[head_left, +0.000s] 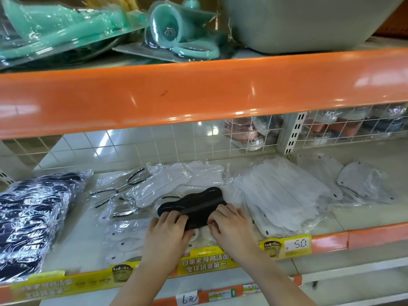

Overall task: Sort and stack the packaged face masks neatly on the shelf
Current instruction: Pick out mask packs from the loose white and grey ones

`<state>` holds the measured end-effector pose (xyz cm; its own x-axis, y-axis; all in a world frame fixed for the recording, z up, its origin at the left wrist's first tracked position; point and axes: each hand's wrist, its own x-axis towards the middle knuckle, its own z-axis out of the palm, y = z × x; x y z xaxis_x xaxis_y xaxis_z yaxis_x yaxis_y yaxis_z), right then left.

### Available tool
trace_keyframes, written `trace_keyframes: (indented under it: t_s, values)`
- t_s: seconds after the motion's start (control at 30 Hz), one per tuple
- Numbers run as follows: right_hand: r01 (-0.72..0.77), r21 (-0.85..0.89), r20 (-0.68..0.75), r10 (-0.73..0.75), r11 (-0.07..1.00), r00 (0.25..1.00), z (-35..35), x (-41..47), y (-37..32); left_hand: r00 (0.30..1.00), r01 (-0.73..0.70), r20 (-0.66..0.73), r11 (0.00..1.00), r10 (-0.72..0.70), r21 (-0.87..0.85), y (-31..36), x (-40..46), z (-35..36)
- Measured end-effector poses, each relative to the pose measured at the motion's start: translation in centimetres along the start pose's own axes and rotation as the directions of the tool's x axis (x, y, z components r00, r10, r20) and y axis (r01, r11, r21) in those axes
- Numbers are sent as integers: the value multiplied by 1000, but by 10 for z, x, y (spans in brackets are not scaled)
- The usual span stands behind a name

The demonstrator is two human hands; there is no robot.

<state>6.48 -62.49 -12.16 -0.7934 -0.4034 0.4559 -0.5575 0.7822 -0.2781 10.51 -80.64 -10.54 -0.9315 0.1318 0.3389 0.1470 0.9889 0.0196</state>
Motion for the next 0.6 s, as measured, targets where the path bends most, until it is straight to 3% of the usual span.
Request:
trace_keyframes:
  t_s: [0.2,0.33,0.47,0.6]
  values:
    - [25,-24,37,-24,999,999,1,2,-1,999,-18,28,1000,18,1,2,4,6]
    - [96,-84,127,-85,992,988,5,19,0,996,-59,-68,998,58,-14,-5,6,6]
    - [138,-95,23,-137,986,990,2,32,-11,970,-60,-241,995,40,-78,-18,7,-2]
    - [124,-123,-162,-143,985,976,6,37,-39,948,-13,-318,994,-22,-108,-39,9,-10]
